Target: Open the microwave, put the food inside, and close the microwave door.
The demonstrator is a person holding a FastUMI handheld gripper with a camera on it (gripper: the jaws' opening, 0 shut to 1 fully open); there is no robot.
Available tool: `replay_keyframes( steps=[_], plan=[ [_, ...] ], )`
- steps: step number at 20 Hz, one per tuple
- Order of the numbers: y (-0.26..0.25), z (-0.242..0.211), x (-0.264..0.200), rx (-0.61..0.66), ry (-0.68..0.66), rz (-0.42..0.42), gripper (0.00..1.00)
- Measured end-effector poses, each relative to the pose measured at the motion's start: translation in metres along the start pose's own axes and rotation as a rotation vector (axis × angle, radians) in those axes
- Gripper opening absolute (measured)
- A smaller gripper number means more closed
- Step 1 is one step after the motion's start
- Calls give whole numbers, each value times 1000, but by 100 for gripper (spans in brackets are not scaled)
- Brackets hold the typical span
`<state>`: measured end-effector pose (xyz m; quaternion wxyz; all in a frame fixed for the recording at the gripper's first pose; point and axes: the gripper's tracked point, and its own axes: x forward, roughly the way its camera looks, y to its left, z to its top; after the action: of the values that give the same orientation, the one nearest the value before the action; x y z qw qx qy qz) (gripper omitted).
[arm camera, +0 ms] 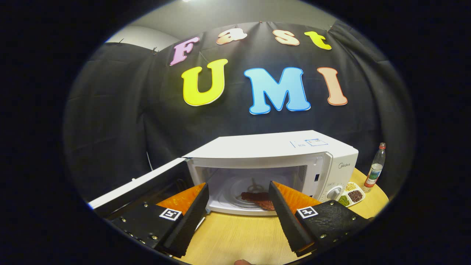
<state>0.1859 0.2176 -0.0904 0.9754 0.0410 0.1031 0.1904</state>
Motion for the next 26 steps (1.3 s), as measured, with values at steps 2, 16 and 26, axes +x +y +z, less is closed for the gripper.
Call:
replay_keyframes(
  steps=[2,16,26],
  plan=[
    [24,9,-25,-3,-17,44,98],
    [224,48,-155,38,-106,468,98],
    [327,-31,-206,-60,70,720,83]
  ],
)
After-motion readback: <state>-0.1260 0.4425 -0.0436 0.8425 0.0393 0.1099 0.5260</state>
